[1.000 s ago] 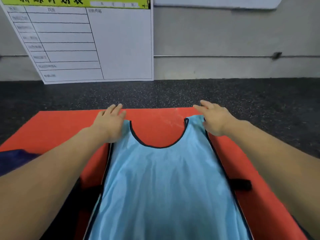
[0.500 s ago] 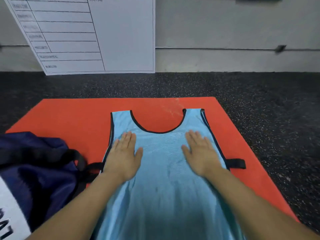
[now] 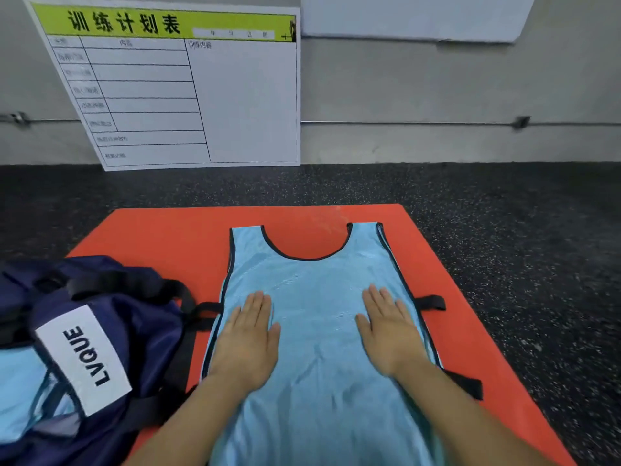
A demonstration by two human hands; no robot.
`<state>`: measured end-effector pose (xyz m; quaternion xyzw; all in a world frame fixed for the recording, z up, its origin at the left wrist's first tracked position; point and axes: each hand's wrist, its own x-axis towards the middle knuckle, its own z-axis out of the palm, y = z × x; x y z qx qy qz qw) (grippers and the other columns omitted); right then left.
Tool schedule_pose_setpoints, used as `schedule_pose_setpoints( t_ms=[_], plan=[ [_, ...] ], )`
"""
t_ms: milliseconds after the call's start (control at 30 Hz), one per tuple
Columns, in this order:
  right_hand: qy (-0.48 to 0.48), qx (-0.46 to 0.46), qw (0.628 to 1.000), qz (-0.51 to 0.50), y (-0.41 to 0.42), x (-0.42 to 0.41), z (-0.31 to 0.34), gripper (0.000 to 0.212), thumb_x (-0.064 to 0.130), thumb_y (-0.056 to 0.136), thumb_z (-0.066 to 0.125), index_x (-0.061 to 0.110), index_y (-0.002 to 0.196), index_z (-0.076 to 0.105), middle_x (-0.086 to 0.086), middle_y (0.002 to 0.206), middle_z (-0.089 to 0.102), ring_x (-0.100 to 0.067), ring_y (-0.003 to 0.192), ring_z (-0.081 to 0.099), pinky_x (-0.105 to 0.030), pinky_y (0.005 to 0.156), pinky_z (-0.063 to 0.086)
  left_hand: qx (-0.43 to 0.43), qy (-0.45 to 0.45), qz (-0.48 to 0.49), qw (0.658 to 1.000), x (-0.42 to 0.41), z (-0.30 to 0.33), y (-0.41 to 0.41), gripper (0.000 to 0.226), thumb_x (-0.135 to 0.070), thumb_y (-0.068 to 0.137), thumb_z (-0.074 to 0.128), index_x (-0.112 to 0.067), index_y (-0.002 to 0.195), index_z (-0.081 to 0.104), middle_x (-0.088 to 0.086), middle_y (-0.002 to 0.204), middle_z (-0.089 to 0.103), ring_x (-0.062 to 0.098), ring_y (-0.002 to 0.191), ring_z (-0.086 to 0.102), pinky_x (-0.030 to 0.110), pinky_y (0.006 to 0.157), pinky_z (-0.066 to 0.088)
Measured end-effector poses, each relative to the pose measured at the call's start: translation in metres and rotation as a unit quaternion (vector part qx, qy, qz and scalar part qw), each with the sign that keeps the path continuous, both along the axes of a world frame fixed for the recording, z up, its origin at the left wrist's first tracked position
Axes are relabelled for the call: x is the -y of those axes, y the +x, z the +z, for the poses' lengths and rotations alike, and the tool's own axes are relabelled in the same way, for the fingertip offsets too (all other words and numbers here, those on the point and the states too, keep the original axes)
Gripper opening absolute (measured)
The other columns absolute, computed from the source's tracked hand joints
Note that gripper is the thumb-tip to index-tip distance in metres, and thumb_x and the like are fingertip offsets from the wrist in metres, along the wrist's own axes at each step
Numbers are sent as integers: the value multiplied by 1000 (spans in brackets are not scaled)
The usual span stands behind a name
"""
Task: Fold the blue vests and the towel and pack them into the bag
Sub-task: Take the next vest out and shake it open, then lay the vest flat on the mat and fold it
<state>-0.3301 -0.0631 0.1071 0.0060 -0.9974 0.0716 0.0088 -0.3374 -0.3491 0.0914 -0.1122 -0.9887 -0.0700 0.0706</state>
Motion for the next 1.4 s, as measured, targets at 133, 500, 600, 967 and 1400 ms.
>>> schedule_pose_setpoints(
  t_ms=[133,500,600,967,1400],
  plan=[
    [31,-2,998,-53,19,-15,11,68,40,104,2,9,163,9,-5,171,-1,-21,158,-3,-34,125,-9,-12,-4,48,999,-1,4,22,73,-41,95,17,2,148,45,18,157,40,32,147,37,38,123,11],
    [-9,14,1000,-15,121,-8,3,66,48,105,10,16,164,8,2,171,-1,-16,158,-5,-33,126,-8,-17,7,-2,1000,16,-6,117,63,-37,97,32,2,143,53,17,151,50,32,140,48,37,118,17],
    [33,25,997,-68,132,-29,12,70,45,103,-2,10,163,3,-5,171,-3,-19,157,-8,-33,123,-16,7,-9,33,999,30,-1,130,66,-39,97,29,4,142,52,20,150,49,35,141,46,38,117,15],
    [-12,37,997,61,189,24,2,81,59,93,1,19,163,10,5,168,-2,-15,157,-3,-36,126,-6,-4,2,-53,999,8,-4,183,66,-42,100,28,-3,150,45,11,159,40,25,148,37,36,121,9],
    [-43,8,995,91,215,31,8,82,65,97,-5,19,163,8,3,171,-2,-13,155,-14,-35,124,-11,22,30,-99,994,-11,11,224,65,-44,101,31,-3,149,46,12,158,39,24,147,37,35,120,7]
  ],
)
